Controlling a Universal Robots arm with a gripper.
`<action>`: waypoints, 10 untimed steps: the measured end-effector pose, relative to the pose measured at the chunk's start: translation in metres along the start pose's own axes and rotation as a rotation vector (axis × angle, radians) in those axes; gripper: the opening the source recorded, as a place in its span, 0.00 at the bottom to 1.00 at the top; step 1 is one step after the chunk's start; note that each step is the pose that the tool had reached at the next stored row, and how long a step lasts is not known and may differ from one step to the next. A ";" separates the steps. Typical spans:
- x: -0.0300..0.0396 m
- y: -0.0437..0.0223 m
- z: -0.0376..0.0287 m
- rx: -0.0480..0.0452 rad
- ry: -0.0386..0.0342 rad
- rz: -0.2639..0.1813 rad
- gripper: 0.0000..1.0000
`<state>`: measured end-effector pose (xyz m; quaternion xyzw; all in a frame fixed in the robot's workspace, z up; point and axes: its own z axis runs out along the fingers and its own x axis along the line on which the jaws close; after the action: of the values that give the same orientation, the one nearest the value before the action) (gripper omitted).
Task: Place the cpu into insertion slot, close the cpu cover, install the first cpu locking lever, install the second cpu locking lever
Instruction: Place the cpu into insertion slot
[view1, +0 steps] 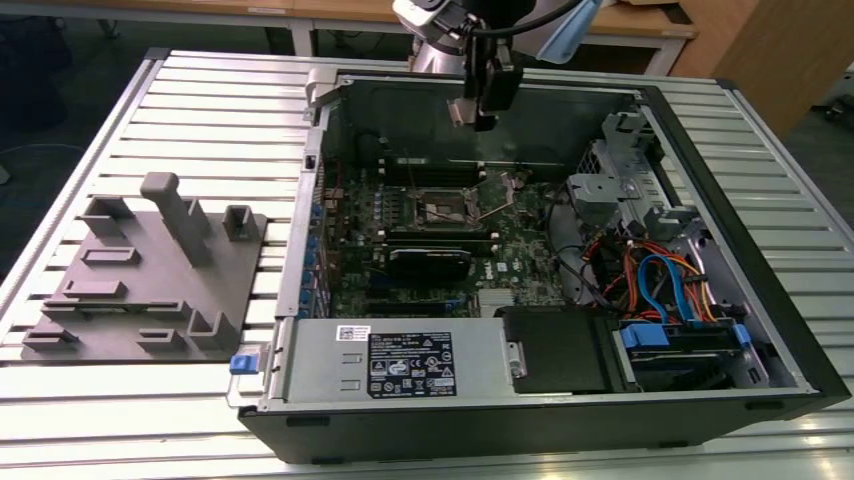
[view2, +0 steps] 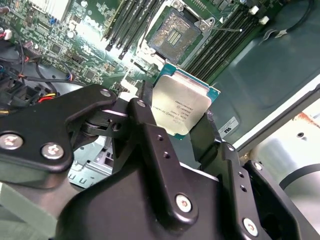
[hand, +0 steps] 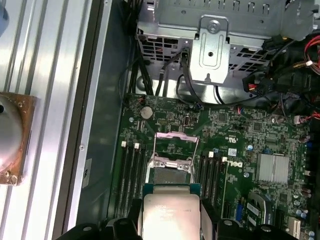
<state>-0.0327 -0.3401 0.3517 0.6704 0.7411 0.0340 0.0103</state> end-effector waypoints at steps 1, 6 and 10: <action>0.0000 0.0000 0.0000 0.0000 -0.0001 0.000 0.54; 0.0000 0.0000 0.0001 -0.0002 -0.0001 0.003 0.54; 0.0000 0.0000 0.0003 -0.0002 -0.0001 0.003 0.54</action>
<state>-0.0327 -0.3401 0.3514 0.6715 0.7402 0.0341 0.0104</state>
